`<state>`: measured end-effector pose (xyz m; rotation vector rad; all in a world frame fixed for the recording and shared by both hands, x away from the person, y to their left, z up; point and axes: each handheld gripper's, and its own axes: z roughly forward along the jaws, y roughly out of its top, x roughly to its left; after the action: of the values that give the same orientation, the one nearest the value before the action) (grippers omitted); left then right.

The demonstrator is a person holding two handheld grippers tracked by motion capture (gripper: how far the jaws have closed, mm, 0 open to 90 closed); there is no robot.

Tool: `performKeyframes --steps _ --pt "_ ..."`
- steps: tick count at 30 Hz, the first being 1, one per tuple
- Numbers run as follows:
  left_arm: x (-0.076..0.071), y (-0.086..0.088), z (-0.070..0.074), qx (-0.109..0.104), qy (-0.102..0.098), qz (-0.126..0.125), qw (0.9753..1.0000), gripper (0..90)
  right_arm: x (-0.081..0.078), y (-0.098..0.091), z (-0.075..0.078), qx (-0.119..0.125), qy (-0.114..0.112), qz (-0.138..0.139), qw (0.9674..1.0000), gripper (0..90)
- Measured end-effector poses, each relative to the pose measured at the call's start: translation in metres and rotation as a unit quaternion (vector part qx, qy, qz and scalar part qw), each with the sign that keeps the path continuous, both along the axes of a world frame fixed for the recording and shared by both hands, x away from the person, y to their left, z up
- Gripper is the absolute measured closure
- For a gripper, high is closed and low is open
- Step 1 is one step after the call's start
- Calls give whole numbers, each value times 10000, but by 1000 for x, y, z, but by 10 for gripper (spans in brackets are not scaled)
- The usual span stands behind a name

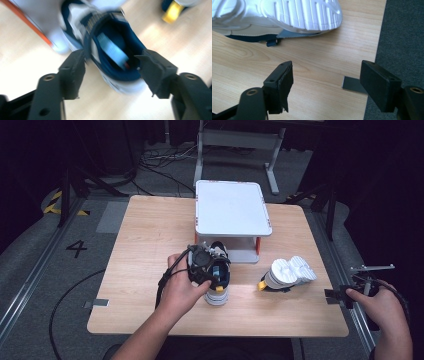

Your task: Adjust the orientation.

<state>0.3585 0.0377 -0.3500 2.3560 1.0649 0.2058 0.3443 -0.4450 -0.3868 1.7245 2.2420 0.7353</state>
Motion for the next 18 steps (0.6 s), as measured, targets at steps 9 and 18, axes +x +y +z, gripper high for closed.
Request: performKeyframes --steps 9,18 --pt "-41 -3 -24 -335 -796 229 9960 261 11 8 3 23 -45 152 9999 278" --pt "-47 -15 -38 8 -696 730 9949 676 15 10 4 39 -43 199 9998 278"
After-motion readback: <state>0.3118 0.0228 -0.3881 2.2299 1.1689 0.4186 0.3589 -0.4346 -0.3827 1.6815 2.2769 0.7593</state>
